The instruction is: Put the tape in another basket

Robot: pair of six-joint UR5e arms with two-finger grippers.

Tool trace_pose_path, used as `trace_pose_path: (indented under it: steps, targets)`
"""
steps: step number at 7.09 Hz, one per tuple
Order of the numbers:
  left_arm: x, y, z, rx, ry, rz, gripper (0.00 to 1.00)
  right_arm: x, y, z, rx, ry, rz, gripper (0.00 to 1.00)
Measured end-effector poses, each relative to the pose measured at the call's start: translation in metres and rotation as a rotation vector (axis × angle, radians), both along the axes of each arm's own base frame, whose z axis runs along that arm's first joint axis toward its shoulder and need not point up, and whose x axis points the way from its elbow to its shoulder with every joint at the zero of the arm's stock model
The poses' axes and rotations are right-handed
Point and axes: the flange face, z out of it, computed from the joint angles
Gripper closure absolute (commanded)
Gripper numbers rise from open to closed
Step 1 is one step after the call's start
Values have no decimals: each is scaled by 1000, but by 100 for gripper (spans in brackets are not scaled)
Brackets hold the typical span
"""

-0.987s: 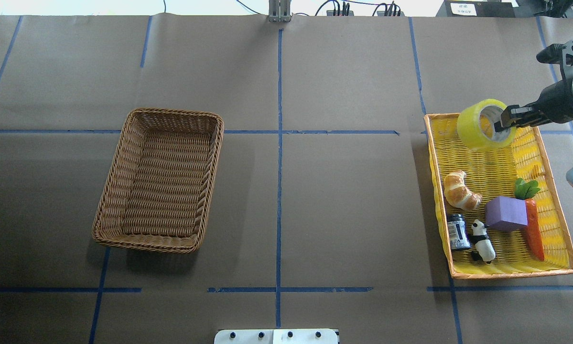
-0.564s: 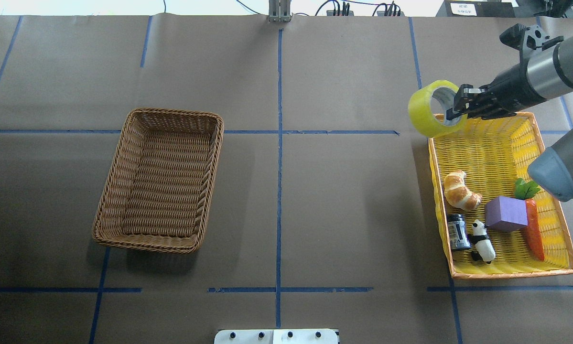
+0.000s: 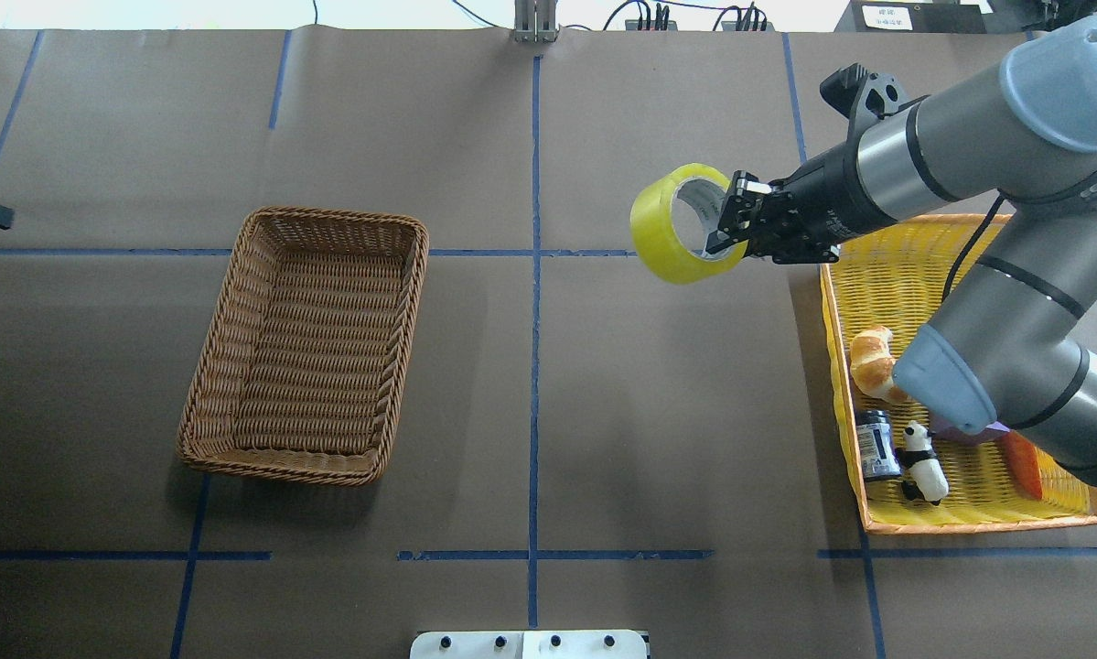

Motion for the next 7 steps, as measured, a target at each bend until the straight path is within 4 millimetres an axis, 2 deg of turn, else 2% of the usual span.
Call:
trace_pose_path:
  steps: [1, 2, 3, 5, 7]
  targets:
    - [49, 1, -41, -57, 69, 9, 0, -17, 18, -15, -9, -36, 7, 98]
    - [80, 4, -75, -102, 126, 9, 0, -34, 36, -28, -13, -102, 21, 98]
    - [97, 11, -100, -138, 183, -8, 0, -49, 56, -38, -18, -187, 42, 98]
    - [111, 32, -126, -193, 337, -42, 0, -78, 97, -55, -10, -358, 79, 98]
    - [114, 56, -143, -281, 487, -30, 0, -86, 125, -62, 2, -515, 67, 98]
